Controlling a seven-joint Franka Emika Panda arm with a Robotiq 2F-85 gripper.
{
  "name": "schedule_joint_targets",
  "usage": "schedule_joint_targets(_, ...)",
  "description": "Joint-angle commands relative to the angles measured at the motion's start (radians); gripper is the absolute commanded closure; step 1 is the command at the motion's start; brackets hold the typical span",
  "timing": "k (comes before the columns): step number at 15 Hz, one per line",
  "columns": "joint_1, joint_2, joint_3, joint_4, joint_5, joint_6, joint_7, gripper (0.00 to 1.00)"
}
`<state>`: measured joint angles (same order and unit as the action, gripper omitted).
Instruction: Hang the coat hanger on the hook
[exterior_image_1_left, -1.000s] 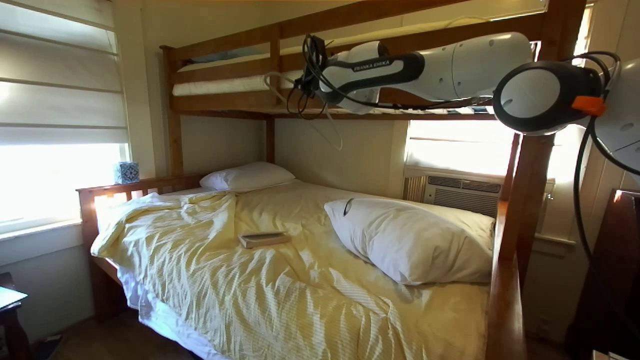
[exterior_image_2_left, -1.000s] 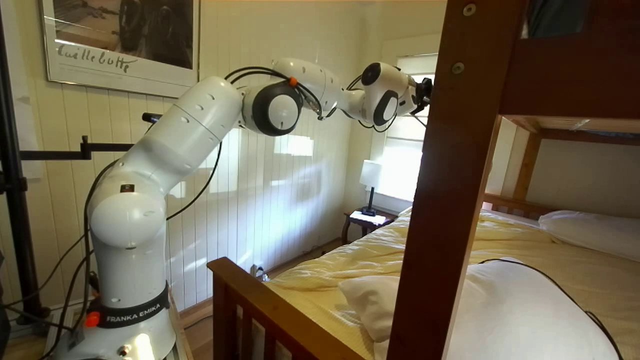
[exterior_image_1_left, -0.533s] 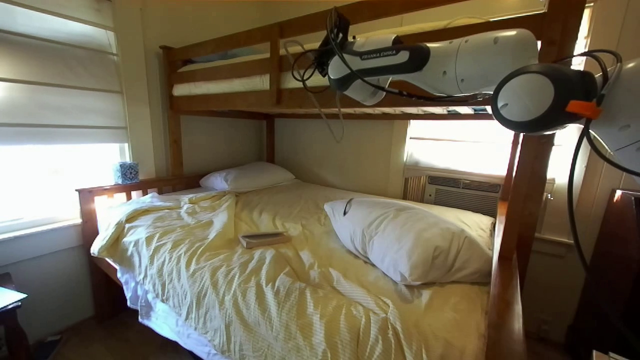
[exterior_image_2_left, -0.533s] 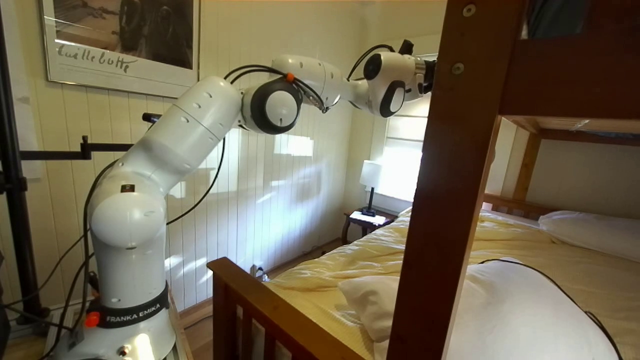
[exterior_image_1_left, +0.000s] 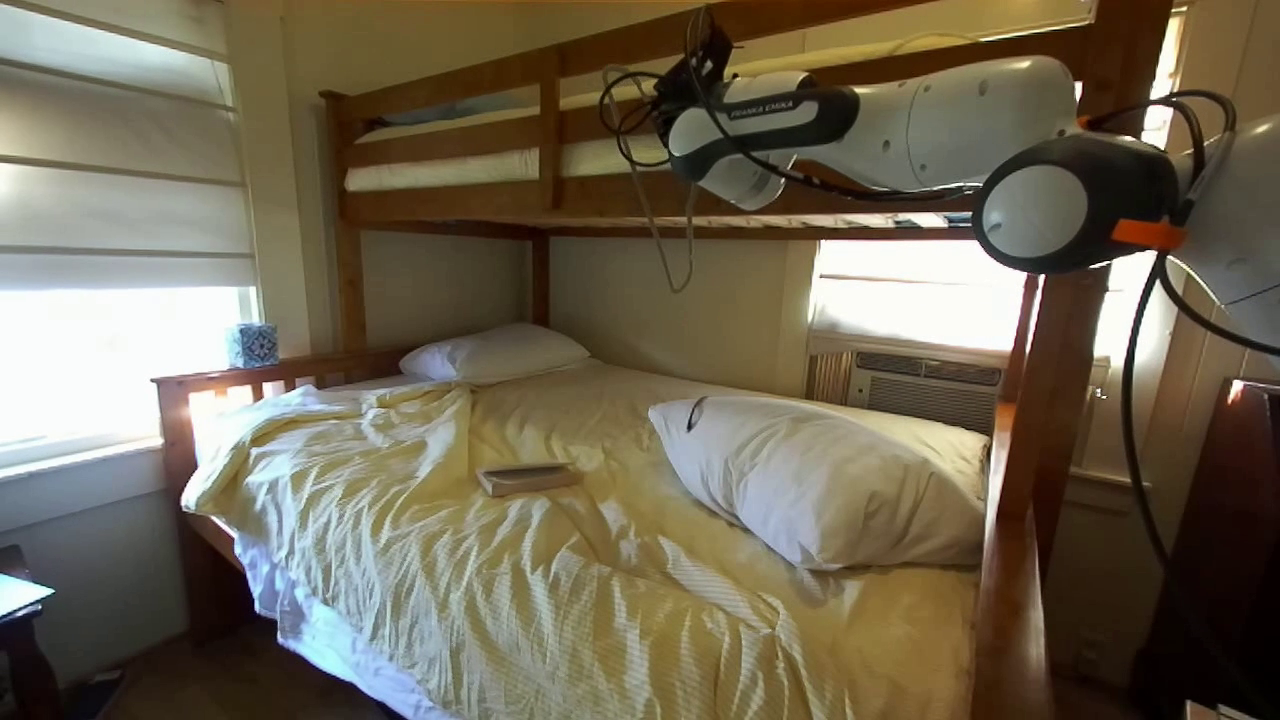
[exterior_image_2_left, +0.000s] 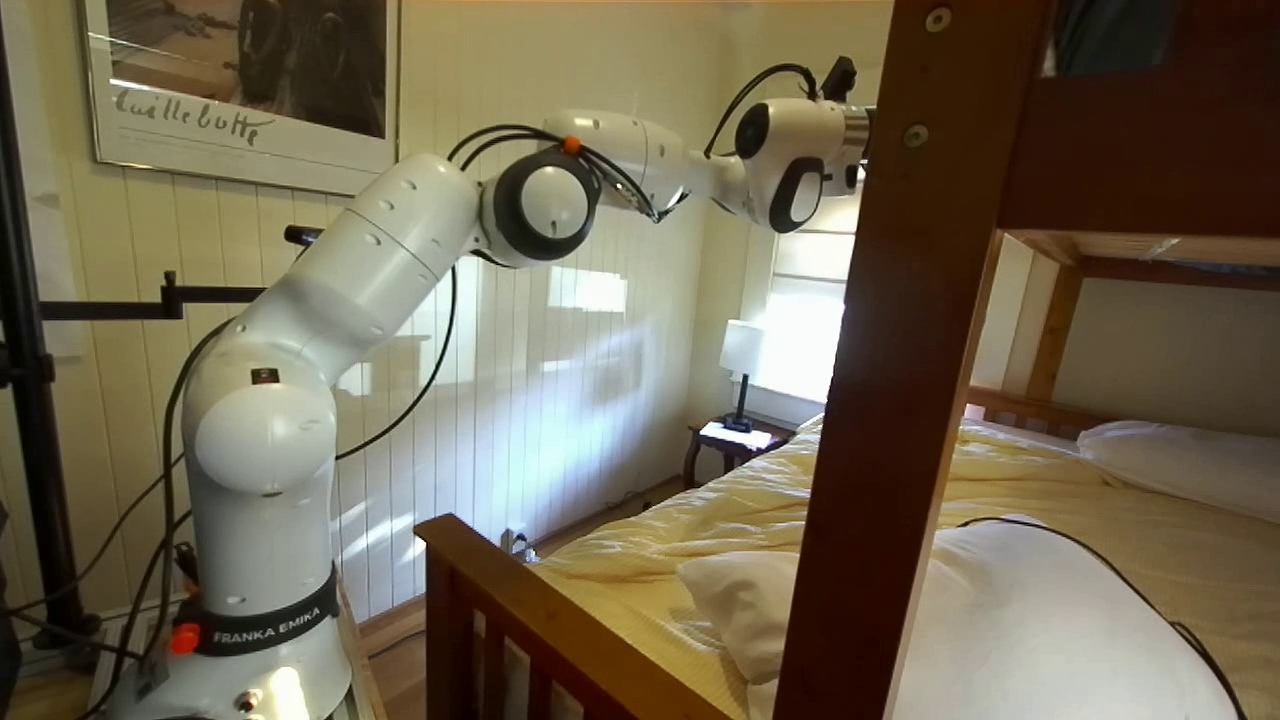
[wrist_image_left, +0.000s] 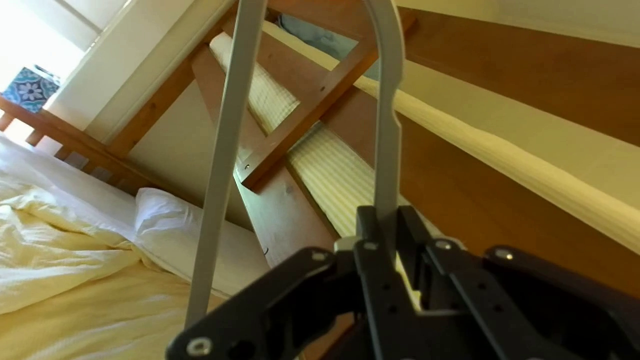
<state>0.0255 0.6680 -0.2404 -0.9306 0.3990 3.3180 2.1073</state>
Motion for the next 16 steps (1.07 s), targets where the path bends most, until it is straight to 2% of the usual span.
schedule_joint_targets(1, 0.064, 0.010, -0.119, -0.008, 0.072, 0.005, 0.073, 0.96)
schedule_joint_targets(7, 0.164, 0.052, -0.339, -0.039, 0.145, -0.068, 0.184, 0.96)
schedule_joint_targets(9, 0.214, 0.074, -0.449, -0.054, 0.110, -0.123, 0.194, 0.96)
schedule_joint_targets(10, 0.236, 0.088, -0.495, -0.053, 0.085, -0.150, 0.185, 0.61)
schedule_joint_targets(11, 0.247, 0.102, -0.517, -0.044, 0.068, -0.174, 0.176, 0.60)
schedule_joint_targets(16, 0.292, 0.104, -0.557, -0.057, -0.020, -0.405, 0.094, 0.27)
